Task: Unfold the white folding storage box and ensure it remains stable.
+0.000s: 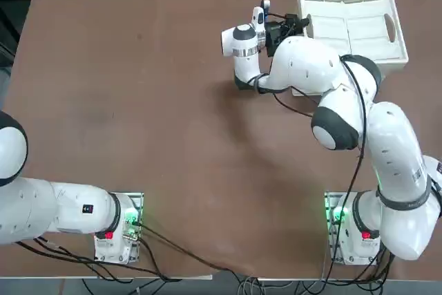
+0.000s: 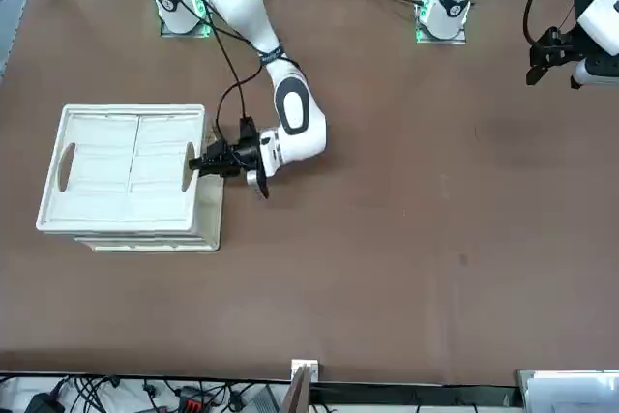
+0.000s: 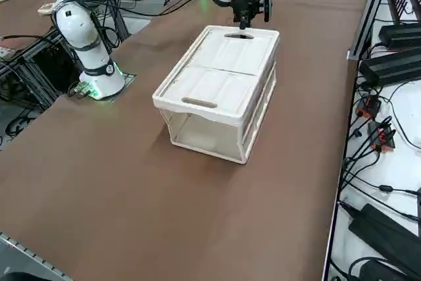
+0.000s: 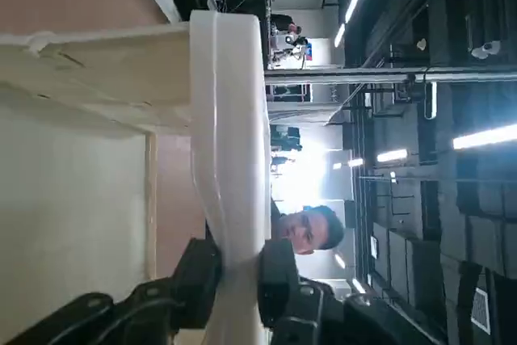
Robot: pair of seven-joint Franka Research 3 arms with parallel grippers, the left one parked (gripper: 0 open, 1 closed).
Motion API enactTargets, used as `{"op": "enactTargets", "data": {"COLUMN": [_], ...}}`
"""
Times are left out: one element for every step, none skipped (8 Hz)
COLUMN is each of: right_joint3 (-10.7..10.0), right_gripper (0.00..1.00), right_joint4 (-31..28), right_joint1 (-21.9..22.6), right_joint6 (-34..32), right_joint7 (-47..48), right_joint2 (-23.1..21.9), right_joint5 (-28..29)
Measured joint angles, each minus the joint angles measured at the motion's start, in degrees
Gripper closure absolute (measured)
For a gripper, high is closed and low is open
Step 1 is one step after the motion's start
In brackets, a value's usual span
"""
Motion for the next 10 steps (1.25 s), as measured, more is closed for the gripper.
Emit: {"op": "enactTargets", "data": {"right_joint3": [0.0, 0.0, 0.0, 0.0, 0.0, 0.0, 0.0, 0.0, 0.0, -0.2], "right_gripper": [0.71, 0.71, 0.71, 0.71, 0.7, 0.7, 0.67, 0.53, 0.52, 0.52], "right_joint4": [-0.1, -0.2, -0.3, -0.3, -0.3, -0.3, -0.3, -0.2, -0.2, -0.2], "right_joint1": [0.1, 0.3, 0.4, 0.4, 0.4, 0.4, 0.4, 0.8, 1.2, 1.2], "right_joint6": [-0.1, -0.3, -0.6, -0.8, -0.9, -1.1, -1.3, -2.0, -2.4, -2.4], "right_joint7": [-1.4, -2.2, -2.6, -2.7, -2.9, -3.0, -3.3, -3.8, -3.9, -3.9], "right_joint2": [0.0, 0.0, 0.0, 0.0, 0.0, 0.0, 0.0, 0.0, 0.0, 0.0], "right_joint5": [0.0, 0.1, 0.1, 0.1, 0.1, 0.1, 0.1, -0.3, -0.3, -0.3]}}
